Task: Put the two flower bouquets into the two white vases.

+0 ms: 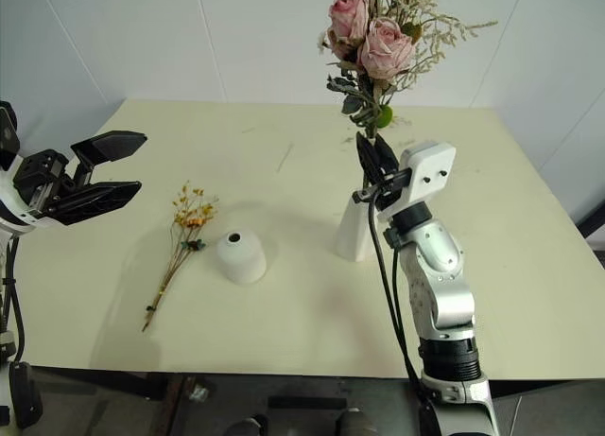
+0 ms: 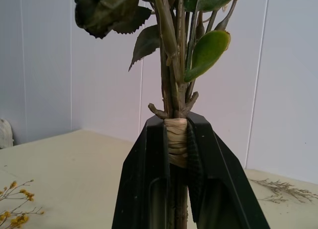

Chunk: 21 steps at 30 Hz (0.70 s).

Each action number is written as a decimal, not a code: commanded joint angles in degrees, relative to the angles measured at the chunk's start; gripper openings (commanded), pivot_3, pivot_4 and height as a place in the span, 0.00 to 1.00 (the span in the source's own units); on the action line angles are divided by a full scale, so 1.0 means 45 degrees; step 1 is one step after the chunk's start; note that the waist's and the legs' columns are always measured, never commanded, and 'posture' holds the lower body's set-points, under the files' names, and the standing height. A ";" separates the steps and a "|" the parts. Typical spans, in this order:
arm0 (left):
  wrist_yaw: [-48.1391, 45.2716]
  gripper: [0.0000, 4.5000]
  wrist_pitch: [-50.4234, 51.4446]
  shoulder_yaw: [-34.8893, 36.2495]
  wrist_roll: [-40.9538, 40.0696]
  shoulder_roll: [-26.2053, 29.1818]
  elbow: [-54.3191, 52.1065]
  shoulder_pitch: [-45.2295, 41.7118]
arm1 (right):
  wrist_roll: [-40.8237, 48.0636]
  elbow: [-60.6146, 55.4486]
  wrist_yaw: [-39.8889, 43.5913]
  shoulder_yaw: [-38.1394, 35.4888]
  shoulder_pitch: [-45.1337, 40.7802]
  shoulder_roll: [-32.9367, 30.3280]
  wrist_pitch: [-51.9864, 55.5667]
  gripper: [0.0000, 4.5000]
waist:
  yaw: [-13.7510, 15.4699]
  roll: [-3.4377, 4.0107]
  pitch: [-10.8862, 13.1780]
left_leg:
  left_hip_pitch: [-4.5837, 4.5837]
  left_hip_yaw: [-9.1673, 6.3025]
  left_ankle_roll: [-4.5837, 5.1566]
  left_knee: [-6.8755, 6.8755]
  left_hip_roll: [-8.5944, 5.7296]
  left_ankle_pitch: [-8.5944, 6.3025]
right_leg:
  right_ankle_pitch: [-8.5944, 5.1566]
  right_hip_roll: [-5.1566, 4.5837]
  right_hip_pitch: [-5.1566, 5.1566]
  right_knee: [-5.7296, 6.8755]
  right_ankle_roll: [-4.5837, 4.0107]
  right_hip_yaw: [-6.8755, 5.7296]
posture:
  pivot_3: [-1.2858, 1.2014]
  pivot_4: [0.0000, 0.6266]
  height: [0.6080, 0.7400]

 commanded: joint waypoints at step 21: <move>0.0045 1.00 -0.0152 0.0260 -0.0135 -0.0040 -0.0201 -0.0077 | 0.0046 0.0218 0.0063 -0.0614 -0.0568 -0.0497 0.0092 0.03 | 0.0002 0.0004 0.0003 | -0.0009 0.0000 -0.0001 -0.0007 0.0000 -0.0001 | 0.0000 0.0000 -0.0007 -0.0012 0.0000 0.0000 | 0.52 0.24 1.00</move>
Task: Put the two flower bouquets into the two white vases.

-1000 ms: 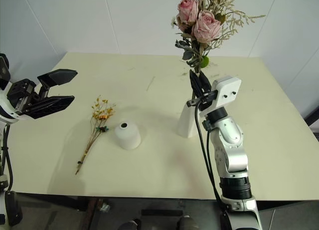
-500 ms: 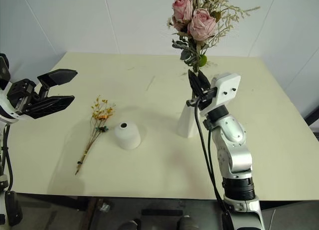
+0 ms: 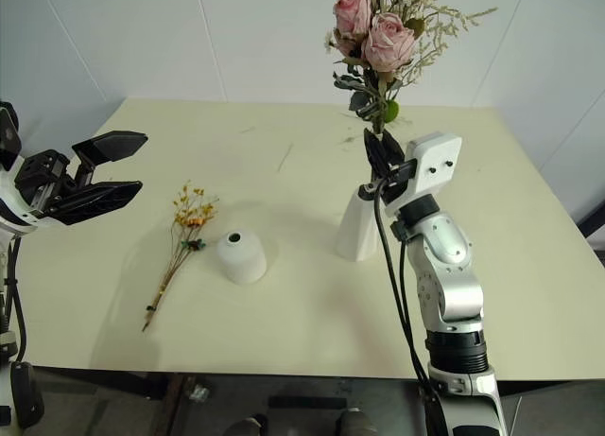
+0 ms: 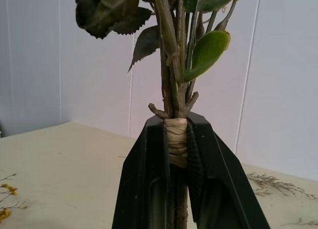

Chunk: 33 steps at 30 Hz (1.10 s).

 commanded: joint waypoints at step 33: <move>0.0158 1.00 -0.0235 0.0206 -0.0144 -0.0268 -0.0415 0.0119 | -0.0637 0.0424 0.0559 0.0685 0.1295 0.0299 -0.0822 0.03 | 0.0002 -0.0002 -0.0002 | 0.0006 0.0000 -0.0008 0.0001 0.0000 0.0005 | 0.0002 0.0001 0.0003 0.0007 -0.0002 0.0001 | 0.52 0.24 1.00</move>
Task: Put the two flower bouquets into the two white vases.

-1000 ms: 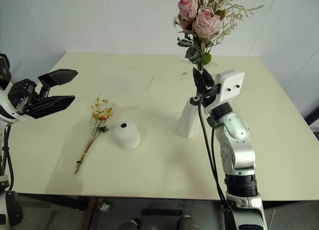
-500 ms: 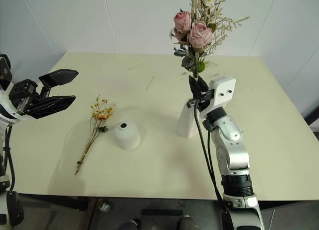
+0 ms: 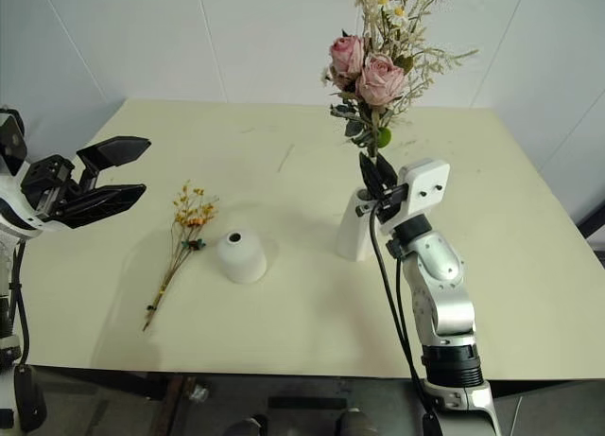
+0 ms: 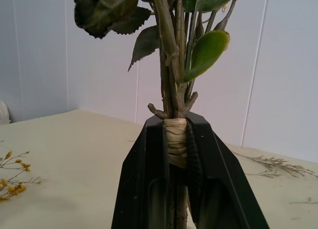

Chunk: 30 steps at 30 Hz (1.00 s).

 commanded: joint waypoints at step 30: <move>0.0029 1.00 -0.0425 0.0006 -0.0035 -0.0268 -0.0309 -0.0117 | 0.0262 -0.1584 0.0645 -0.0212 0.0902 -0.1019 0.1597 0.99 | -0.0001 0.0002 0.0002 | -0.0006 0.0001 0.0000 -0.0004 0.0000 0.0000 | 0.0000 0.0001 -0.0003 -0.0008 0.0001 0.0004 | 0.52 0.24 1.00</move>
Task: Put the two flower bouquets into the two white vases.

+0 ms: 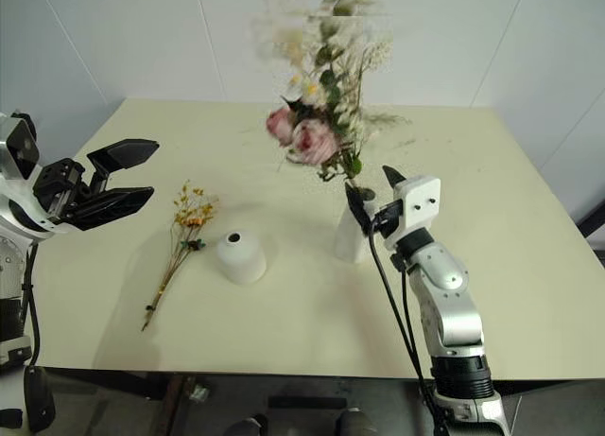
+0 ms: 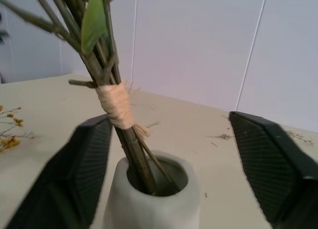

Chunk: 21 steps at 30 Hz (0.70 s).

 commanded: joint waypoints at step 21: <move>0.0438 1.00 -0.0521 0.0217 0.0196 -0.0233 -0.0208 0.0166 | 0.4123 -0.3572 0.3681 -0.1946 0.0445 -0.5422 0.5046 0.99 | 0.0115 -0.0002 0.0005 | -0.0007 0.0000 0.0003 0.0002 -0.0001 -0.0002 | 0.0000 -0.0001 0.0003 -0.0021 0.0000 -0.0001 | 0.52 0.24 1.00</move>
